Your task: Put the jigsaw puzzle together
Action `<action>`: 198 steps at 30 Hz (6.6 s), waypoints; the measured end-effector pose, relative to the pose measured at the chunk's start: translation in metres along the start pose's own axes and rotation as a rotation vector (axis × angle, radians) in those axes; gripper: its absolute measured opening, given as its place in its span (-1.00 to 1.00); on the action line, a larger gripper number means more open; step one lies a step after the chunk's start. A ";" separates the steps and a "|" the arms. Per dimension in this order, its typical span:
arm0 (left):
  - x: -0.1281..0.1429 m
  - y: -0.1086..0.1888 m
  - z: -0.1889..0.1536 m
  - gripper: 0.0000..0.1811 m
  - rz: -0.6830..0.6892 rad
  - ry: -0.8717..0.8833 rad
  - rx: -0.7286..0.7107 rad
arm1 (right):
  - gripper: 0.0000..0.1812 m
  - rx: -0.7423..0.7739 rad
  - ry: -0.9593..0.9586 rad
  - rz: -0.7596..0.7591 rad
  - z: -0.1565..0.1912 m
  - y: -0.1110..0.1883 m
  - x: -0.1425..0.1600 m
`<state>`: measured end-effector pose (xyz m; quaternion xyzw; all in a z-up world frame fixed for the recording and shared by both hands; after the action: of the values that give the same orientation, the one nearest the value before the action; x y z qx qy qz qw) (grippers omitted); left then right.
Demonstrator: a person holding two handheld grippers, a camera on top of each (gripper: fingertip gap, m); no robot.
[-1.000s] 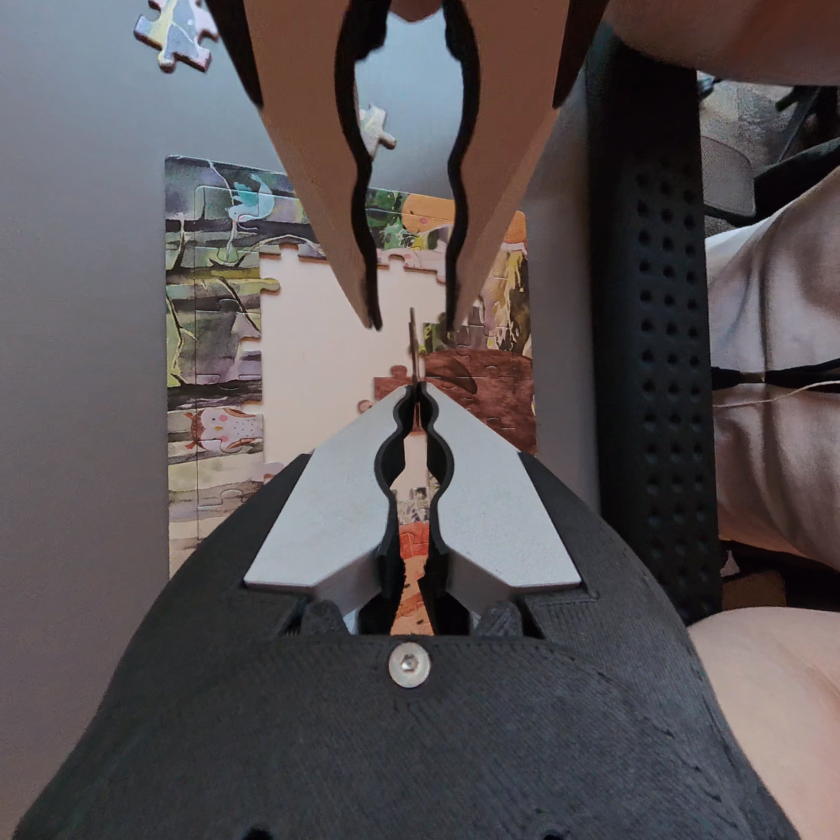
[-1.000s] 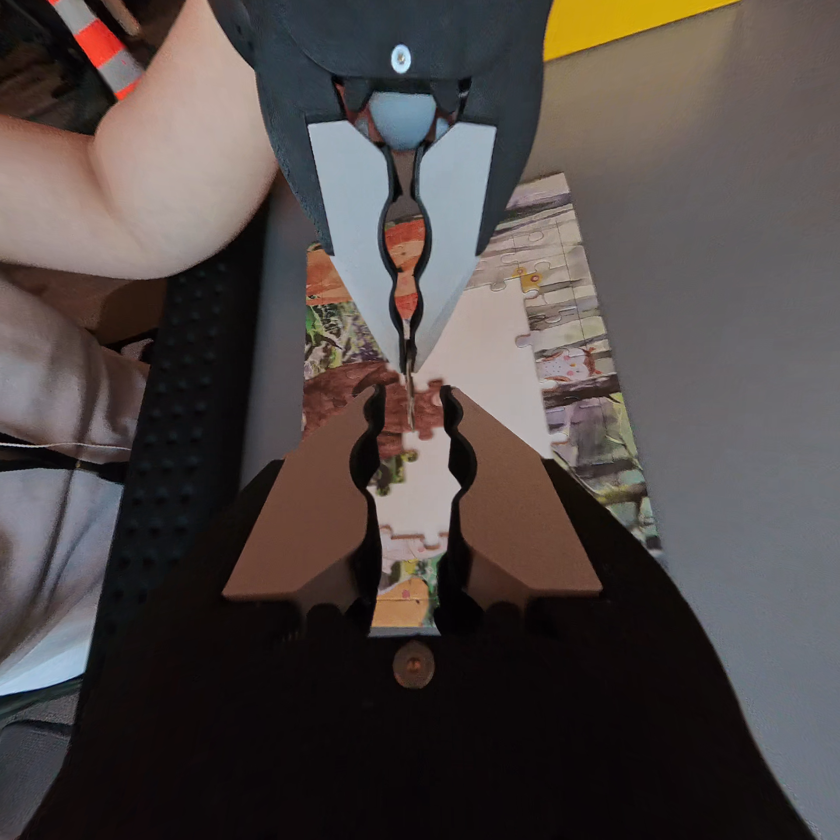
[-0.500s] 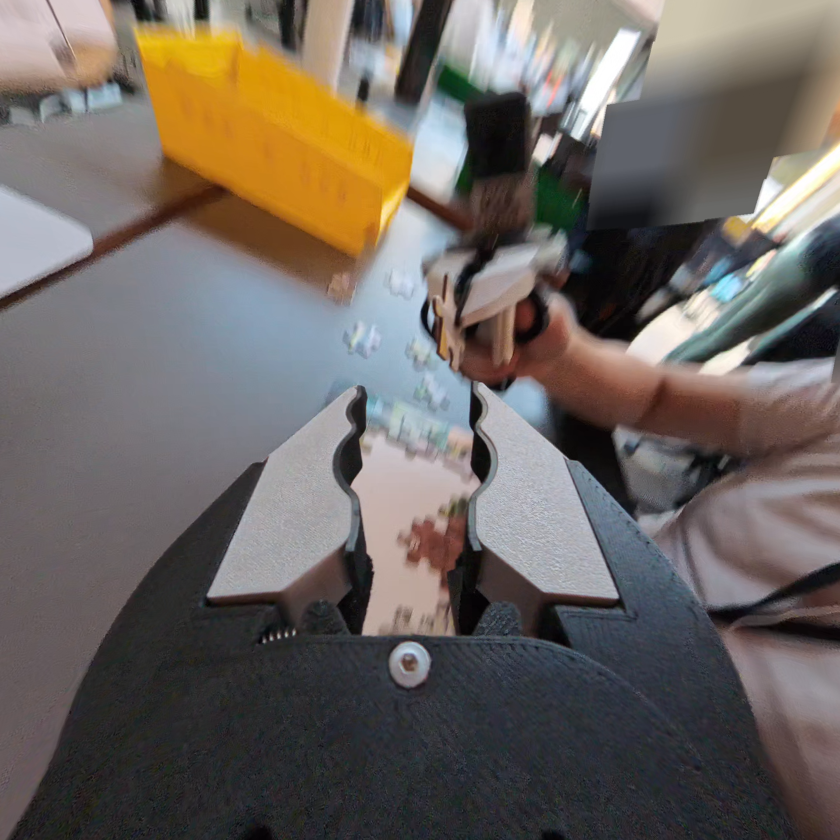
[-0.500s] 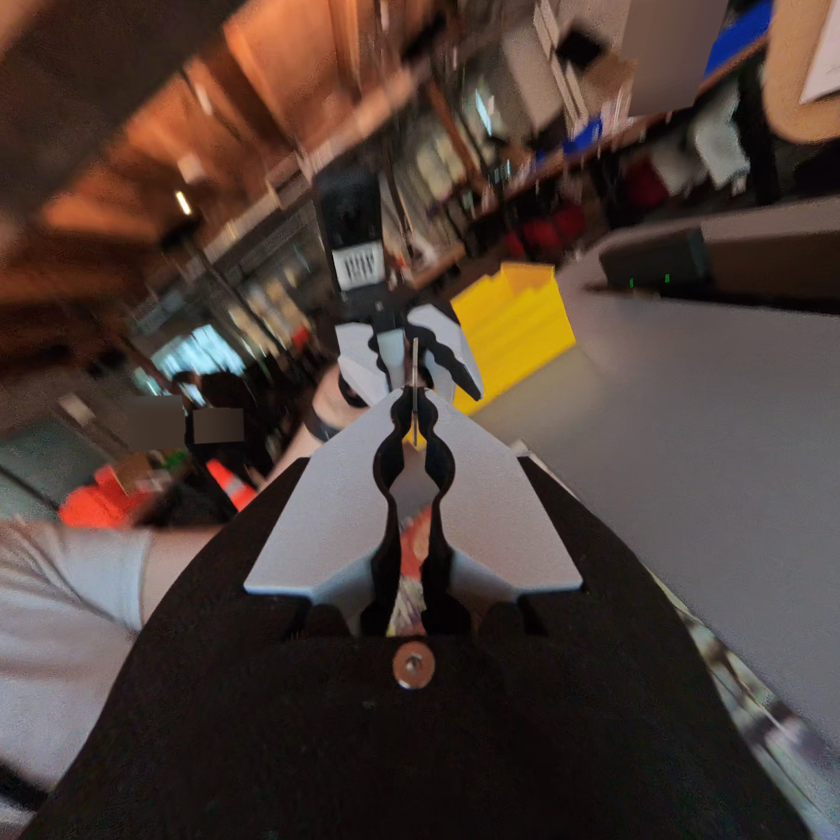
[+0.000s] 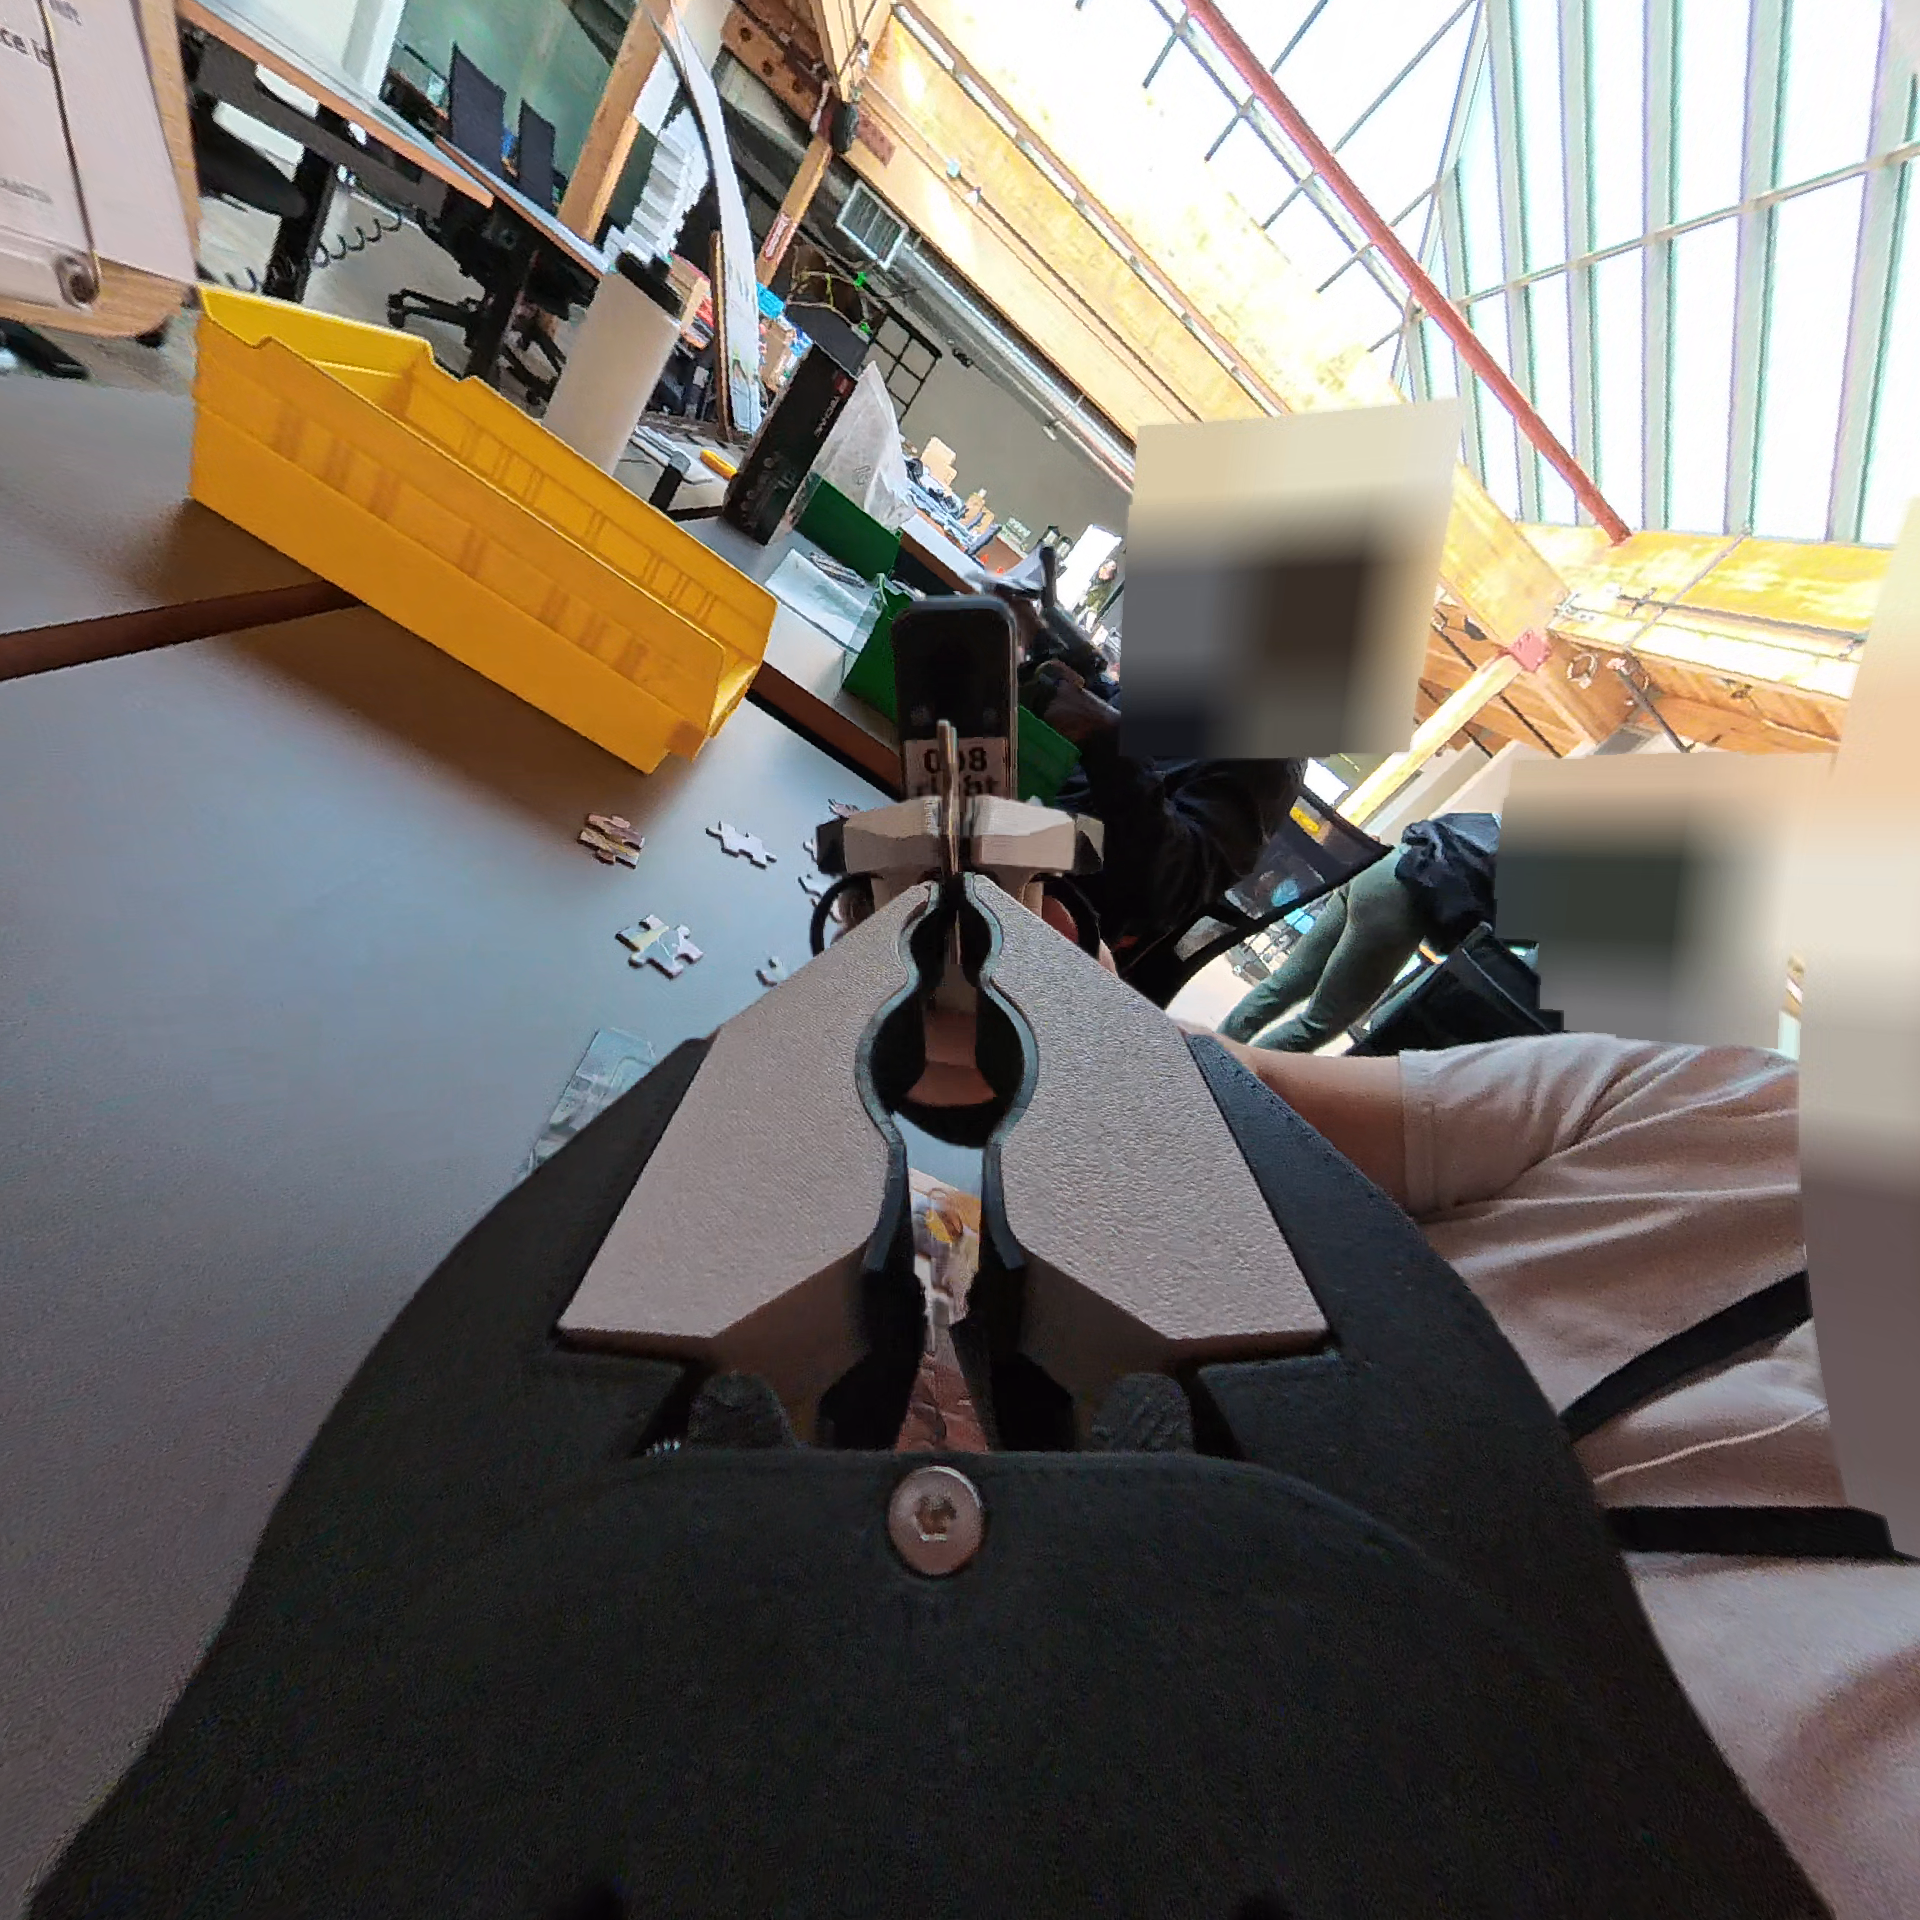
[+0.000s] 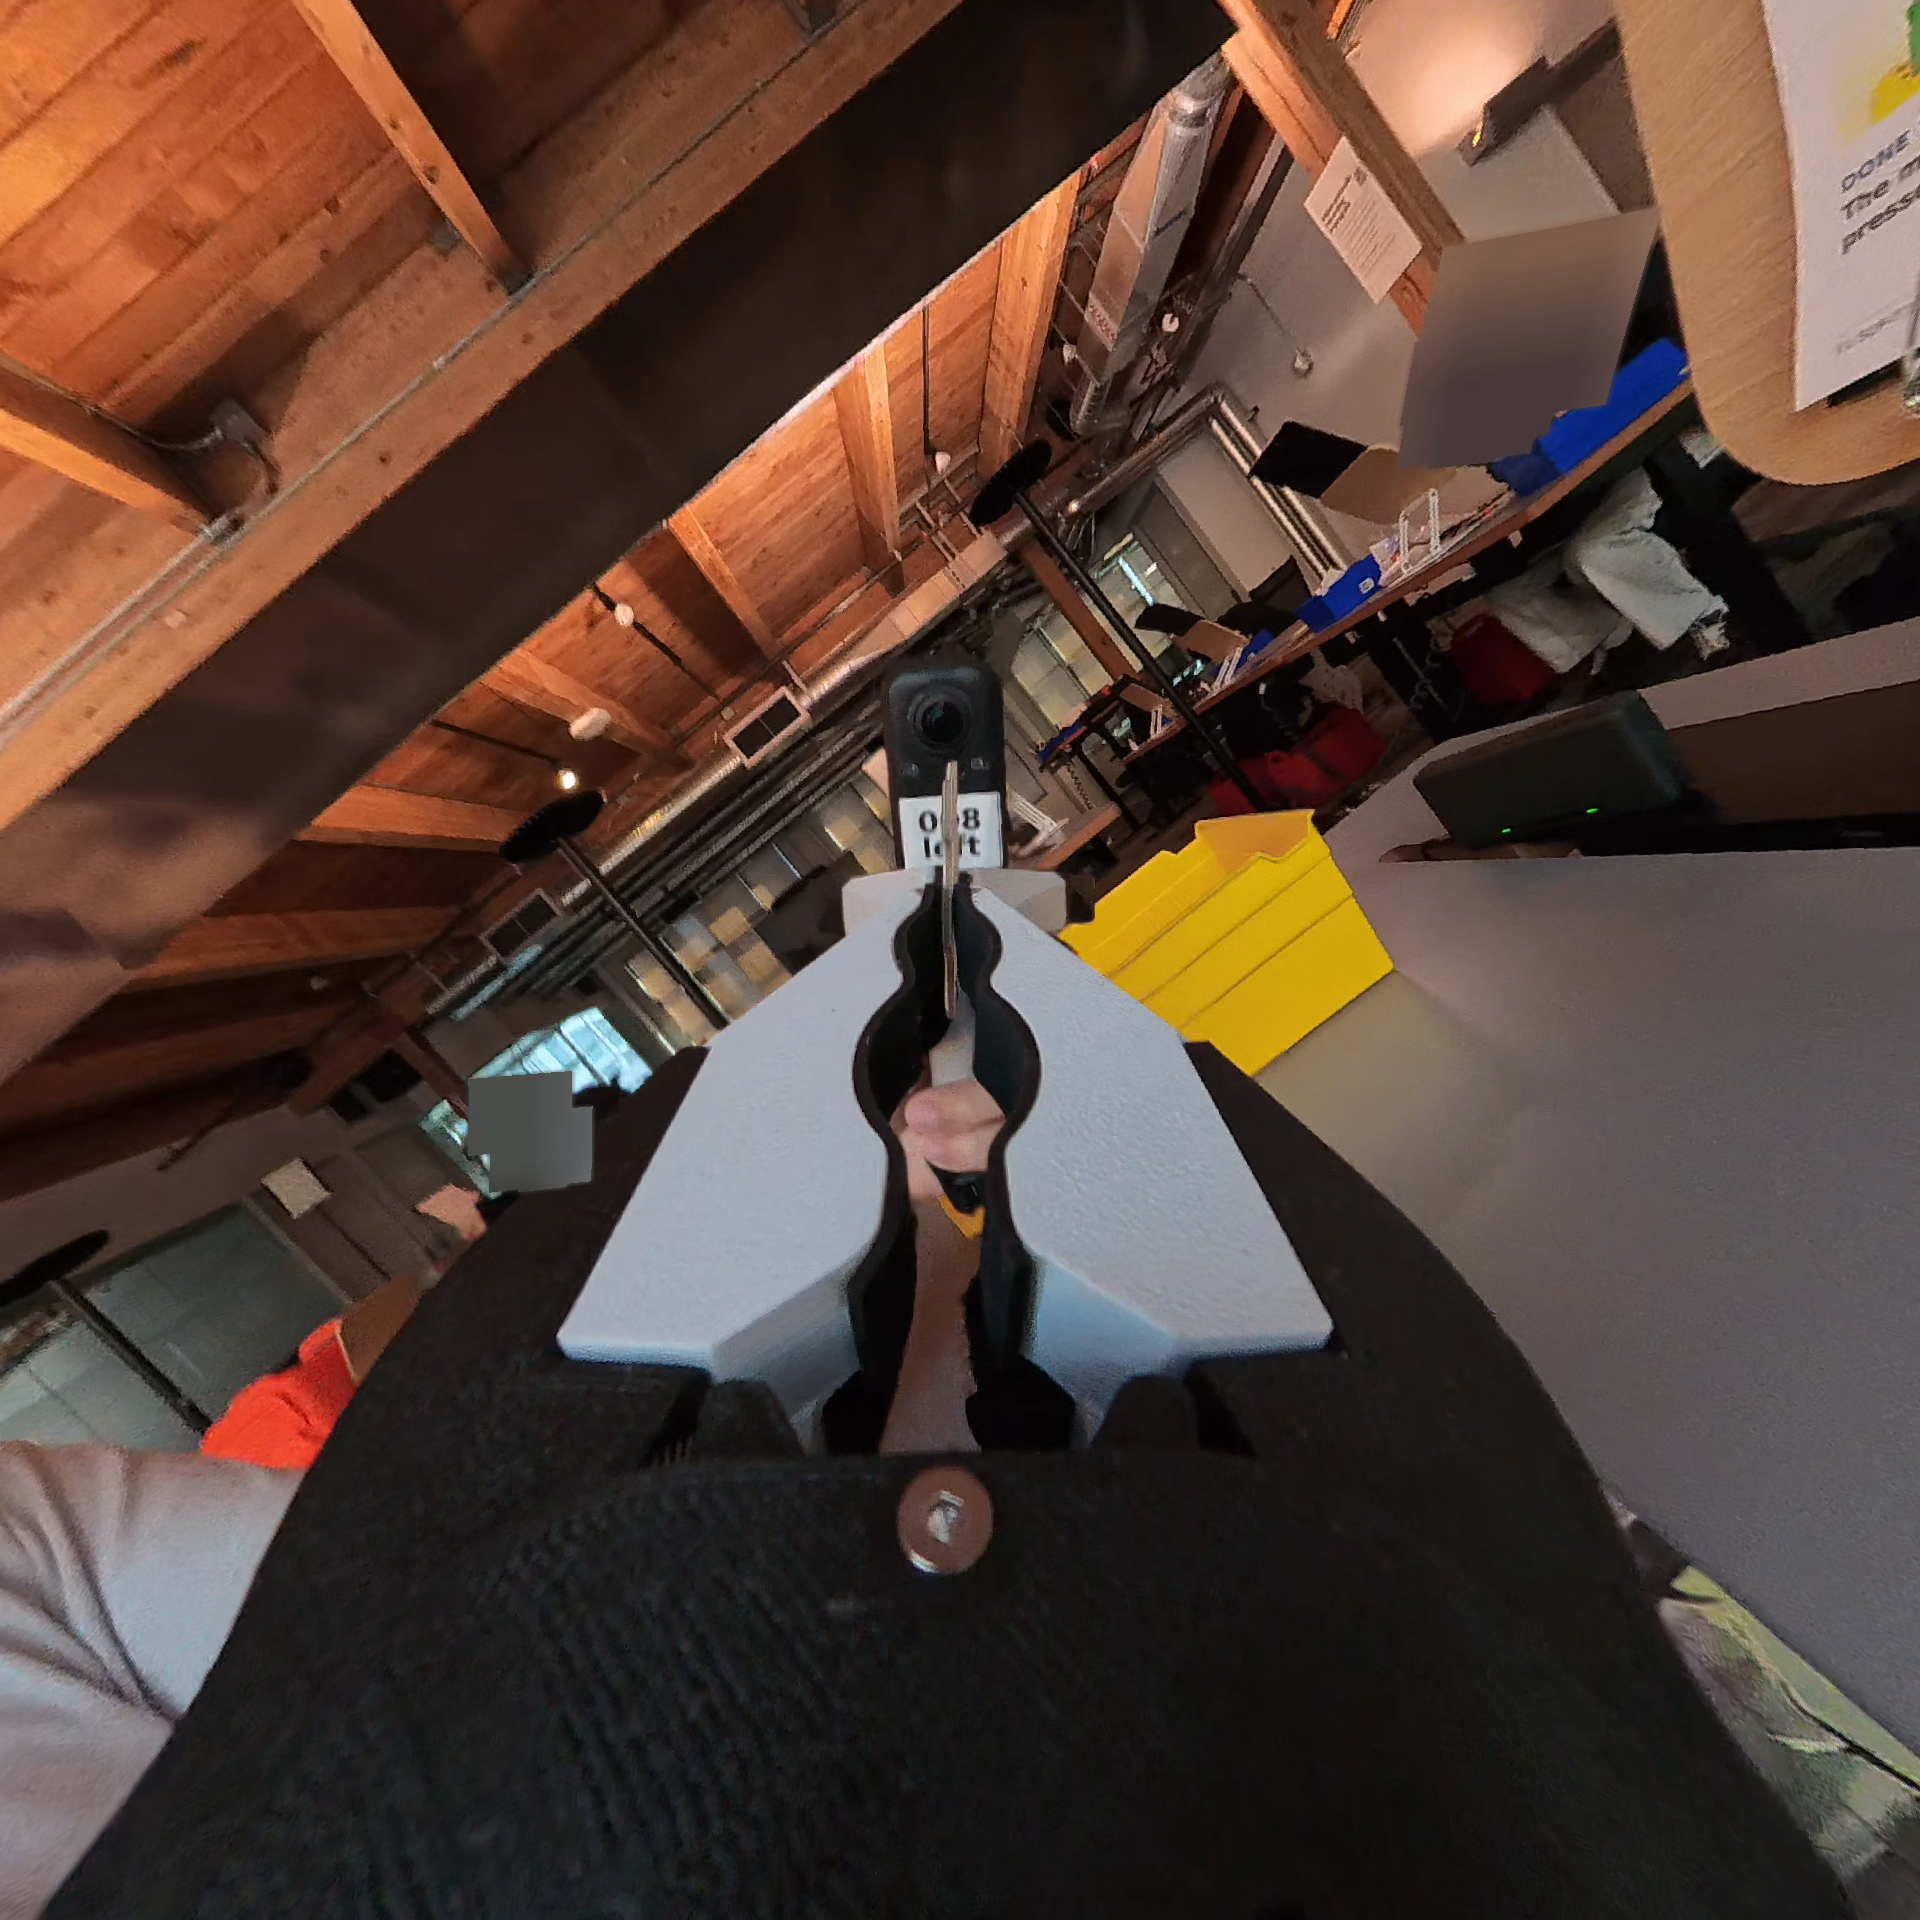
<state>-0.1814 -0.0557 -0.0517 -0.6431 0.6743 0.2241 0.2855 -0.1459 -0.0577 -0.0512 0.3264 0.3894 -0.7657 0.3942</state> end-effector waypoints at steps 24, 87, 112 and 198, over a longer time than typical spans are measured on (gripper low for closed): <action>0.059 0.056 0.033 -1.00 0.339 0.362 -0.196 | -0.48 -0.022 1.237 0.660 -0.006 -0.008 0.083; 0.121 0.072 0.119 -1.00 0.741 0.439 -0.781 | -0.97 -0.026 0.734 1.135 -0.063 0.008 0.167; 0.121 0.070 0.109 -1.00 0.741 0.450 -0.725 | -0.97 -0.018 0.837 1.143 -0.064 0.006 0.171; 0.126 0.068 0.117 -1.00 0.744 0.497 -0.703 | -1.00 -0.025 0.759 1.216 -0.042 0.009 0.190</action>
<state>-0.2389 -0.0657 -0.2269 -0.4522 0.7872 0.3625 -0.2108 -0.2206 -0.0914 -0.2281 0.7249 0.2577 -0.2396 0.5922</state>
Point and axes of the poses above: each gripper's, where its closed fingertips meet, y back along the fingers, x out of its underside, z = x × y across the jaws, the point moved 2 cm from there along y, back along the fingers, and after that the axes turned 11 degrees about y, right-handed, at the moved point
